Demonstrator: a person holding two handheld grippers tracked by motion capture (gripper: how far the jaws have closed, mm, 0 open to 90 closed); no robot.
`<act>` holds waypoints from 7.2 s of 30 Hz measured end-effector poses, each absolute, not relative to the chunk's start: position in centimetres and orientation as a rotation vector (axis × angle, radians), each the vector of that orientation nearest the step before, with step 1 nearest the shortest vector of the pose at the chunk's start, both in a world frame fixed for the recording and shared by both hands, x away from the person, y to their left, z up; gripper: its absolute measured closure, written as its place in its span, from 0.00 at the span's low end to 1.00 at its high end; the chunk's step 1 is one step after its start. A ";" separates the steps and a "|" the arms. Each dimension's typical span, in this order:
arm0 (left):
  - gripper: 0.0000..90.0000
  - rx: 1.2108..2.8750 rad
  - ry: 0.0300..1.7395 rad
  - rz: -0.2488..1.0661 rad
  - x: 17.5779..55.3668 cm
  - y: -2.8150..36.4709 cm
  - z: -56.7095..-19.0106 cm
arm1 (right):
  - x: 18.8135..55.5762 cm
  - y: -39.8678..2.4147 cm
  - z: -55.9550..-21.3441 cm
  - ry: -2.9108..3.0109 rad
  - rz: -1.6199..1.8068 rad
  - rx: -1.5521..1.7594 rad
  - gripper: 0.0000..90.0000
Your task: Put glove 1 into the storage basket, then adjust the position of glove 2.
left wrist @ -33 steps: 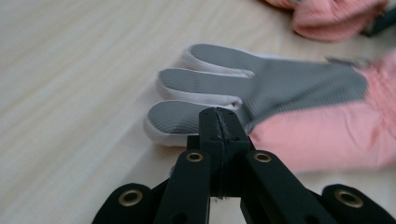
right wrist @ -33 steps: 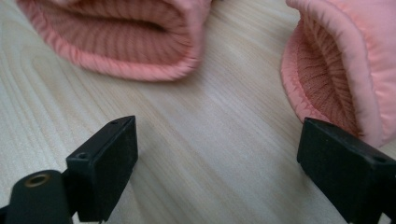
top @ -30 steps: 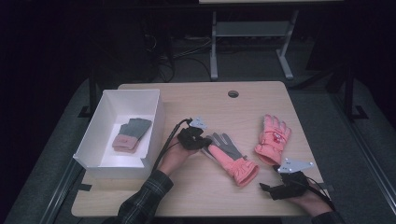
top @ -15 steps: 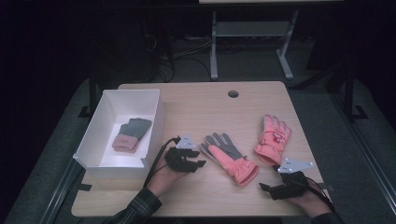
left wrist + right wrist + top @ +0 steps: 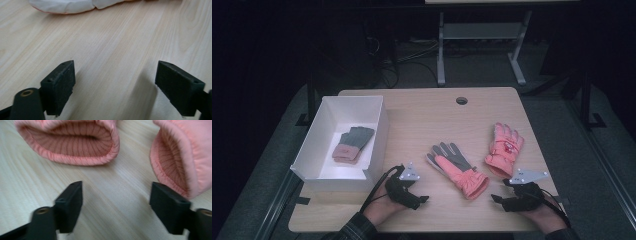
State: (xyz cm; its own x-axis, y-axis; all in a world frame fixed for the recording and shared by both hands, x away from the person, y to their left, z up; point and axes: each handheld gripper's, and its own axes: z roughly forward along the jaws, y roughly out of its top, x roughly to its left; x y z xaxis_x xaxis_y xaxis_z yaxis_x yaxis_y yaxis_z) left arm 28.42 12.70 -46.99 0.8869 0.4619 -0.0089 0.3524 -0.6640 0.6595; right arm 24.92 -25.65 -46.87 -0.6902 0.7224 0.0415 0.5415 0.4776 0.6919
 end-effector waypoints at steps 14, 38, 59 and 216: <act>0.14 2.287 0.511 0.216 28.3 13.7 -47.8 | 25.7 -26.2 -43.3 2.406 1.186 1.137 0.91; 0.15 2.292 0.514 0.213 28.3 13.7 -47.7 | 39.4 -28.9 -41.7 2.036 1.039 1.500 1.00; 0.15 2.291 0.515 0.213 28.3 13.7 -47.7 | 44.9 -28.4 -44.2 2.084 0.970 1.583 1.00; 1.00 2.293 0.590 0.154 30.6 8.6 -45.4 | 34.1 -22.7 -45.0 2.591 1.095 1.148 1.00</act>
